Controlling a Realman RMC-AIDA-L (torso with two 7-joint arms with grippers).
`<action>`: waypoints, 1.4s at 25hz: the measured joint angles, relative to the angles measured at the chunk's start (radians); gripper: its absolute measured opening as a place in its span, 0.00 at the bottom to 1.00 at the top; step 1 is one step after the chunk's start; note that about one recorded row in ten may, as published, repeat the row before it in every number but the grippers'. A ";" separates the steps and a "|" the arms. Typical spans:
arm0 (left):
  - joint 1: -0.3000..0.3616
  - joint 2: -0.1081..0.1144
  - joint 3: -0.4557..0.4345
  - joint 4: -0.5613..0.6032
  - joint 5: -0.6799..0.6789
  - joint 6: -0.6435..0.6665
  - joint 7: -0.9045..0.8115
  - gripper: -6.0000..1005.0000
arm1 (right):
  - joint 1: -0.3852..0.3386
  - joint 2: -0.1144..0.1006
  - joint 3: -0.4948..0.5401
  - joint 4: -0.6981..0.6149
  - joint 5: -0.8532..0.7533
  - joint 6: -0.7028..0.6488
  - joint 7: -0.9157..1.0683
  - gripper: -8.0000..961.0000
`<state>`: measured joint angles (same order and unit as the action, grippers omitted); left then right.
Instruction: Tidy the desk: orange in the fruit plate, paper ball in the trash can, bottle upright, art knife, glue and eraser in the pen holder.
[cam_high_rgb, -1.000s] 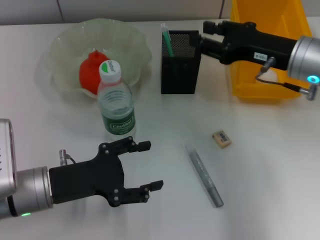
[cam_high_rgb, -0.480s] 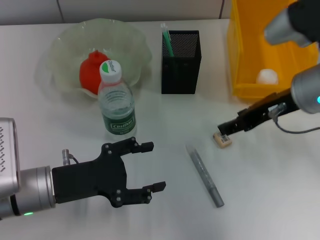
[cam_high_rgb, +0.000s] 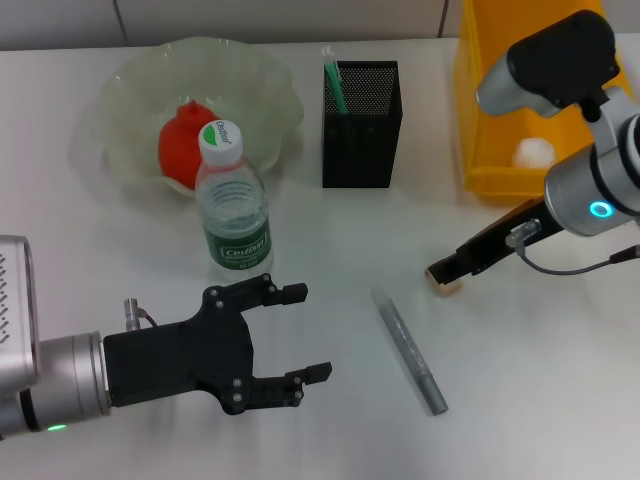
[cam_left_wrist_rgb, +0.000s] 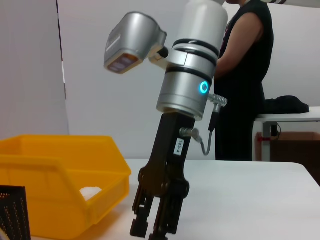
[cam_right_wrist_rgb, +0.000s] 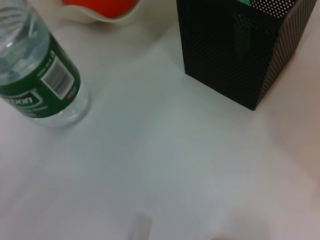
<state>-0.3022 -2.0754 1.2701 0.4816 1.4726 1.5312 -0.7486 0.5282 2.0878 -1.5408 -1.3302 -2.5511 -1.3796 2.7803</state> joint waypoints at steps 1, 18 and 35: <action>0.000 0.000 0.000 0.000 0.000 0.000 0.000 0.81 | 0.007 0.000 -0.002 0.015 0.000 0.006 0.000 0.69; 0.004 0.000 0.000 -0.002 -0.001 -0.004 0.000 0.81 | 0.102 0.001 -0.044 0.198 0.002 0.074 0.011 0.54; 0.007 0.000 0.000 -0.001 -0.002 -0.005 0.000 0.81 | -0.101 0.006 0.079 -0.354 0.161 0.099 -0.041 0.27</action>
<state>-0.2954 -2.0754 1.2699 0.4802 1.4709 1.5261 -0.7486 0.4273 2.0939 -1.4616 -1.6841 -2.3899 -1.2803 2.7394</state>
